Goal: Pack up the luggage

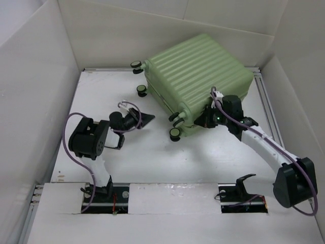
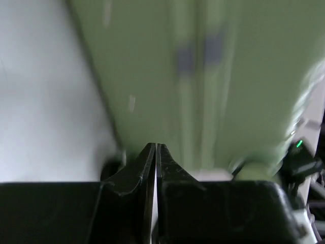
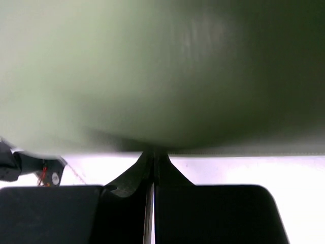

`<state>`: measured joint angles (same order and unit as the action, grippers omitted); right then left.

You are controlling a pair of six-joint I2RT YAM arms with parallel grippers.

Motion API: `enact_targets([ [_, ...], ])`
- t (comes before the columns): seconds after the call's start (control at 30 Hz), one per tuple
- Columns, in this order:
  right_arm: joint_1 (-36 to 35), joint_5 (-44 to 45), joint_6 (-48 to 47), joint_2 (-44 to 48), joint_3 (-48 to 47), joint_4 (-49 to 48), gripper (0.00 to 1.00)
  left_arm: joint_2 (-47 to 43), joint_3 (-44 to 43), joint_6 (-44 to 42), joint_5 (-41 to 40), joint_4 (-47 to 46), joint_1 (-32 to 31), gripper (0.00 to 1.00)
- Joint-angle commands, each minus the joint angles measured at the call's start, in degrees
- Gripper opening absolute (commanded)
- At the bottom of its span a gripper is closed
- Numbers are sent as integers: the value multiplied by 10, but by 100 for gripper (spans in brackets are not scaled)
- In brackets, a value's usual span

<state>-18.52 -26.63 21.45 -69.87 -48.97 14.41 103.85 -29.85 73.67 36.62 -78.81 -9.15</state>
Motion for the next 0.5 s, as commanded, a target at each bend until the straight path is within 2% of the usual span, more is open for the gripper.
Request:
enact_targets([
  [0.0,0,10,24,39,31,-189,0,-50,35,-36,82,-293,-42,0],
  [0.1,-6,59,70,163,135,-189,0,-89,57,-75,61,-240,-77,0],
  [0.13,-13,59,83,196,200,-189,0,-99,57,-87,54,-221,-88,0],
  [0.17,-13,59,95,254,226,-189,0,-109,62,-99,49,-204,-98,0],
  [0.23,-23,82,108,298,265,-149,0,-142,62,-142,42,-149,-140,0],
  [0.33,-28,93,113,339,265,-112,0,-197,59,-167,42,-116,-187,2],
  [0.37,-28,102,113,339,246,-102,0,-215,59,-174,42,-102,-193,15],
  [0.4,-28,120,113,344,238,-87,0,-248,59,-194,50,-63,-207,40],
  [0.43,-28,120,113,344,238,-82,0,-264,45,-194,58,-22,-217,40],
  [0.47,-28,127,108,344,230,-82,0,-279,30,-217,58,34,-230,52],
])
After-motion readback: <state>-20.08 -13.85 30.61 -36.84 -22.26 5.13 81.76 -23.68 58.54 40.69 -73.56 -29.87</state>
